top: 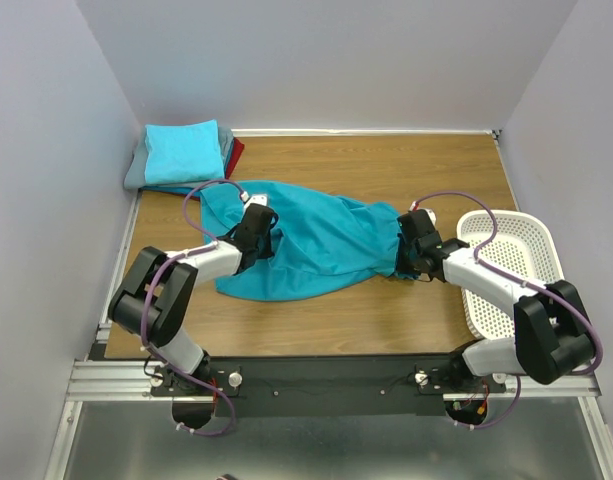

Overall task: Fold and stack the t-shirts
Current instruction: Flatten the tshirt out

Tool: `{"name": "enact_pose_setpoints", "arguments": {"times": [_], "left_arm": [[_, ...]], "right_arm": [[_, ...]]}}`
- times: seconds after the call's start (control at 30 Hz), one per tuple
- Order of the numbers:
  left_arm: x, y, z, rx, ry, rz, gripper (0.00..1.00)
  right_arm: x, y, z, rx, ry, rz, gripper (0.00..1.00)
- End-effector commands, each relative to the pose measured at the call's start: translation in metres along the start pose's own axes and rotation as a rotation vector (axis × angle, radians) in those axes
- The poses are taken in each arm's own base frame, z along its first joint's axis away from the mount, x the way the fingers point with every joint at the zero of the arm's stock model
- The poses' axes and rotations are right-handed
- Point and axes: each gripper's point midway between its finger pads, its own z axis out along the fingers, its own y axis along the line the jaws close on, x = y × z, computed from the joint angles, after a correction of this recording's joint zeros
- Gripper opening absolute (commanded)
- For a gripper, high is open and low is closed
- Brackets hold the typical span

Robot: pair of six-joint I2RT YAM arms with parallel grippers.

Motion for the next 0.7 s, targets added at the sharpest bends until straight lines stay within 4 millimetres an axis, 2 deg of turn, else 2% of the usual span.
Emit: {"name": "enact_pose_setpoints", "arguments": {"times": [0.0, 0.1, 0.13, 0.23, 0.33, 0.53, 0.67], "left_arm": [[0.009, 0.008, -0.005, -0.018, 0.014, -0.014, 0.32], [0.012, 0.008, -0.004, -0.015, 0.023, -0.014, 0.30], [0.013, 0.008, -0.004, -0.015, 0.025, -0.014, 0.20], [0.012, 0.007, -0.005, -0.006, 0.024, -0.010, 0.00], [0.005, 0.008, -0.012, -0.012, 0.005, -0.014, 0.00], [-0.045, 0.008, -0.050, -0.015, -0.126, -0.041, 0.00], [-0.050, 0.010, -0.062, -0.012, -0.138, -0.043, 0.00]], "right_arm": [[-0.003, -0.004, -0.006, 0.012, -0.005, -0.004, 0.00], [-0.004, -0.003, -0.006, 0.012, -0.011, -0.002, 0.00], [-0.004, -0.004, -0.006, 0.013, -0.009, -0.002, 0.00], [-0.005, -0.003, -0.006, 0.013, -0.013, -0.001, 0.01], [-0.008, -0.003, -0.008, 0.012, -0.020, 0.003, 0.00], [-0.015, -0.001, -0.010, 0.010, -0.038, 0.001, 0.00], [-0.015, -0.001, -0.010, 0.009, -0.036, 0.002, 0.00]]}}
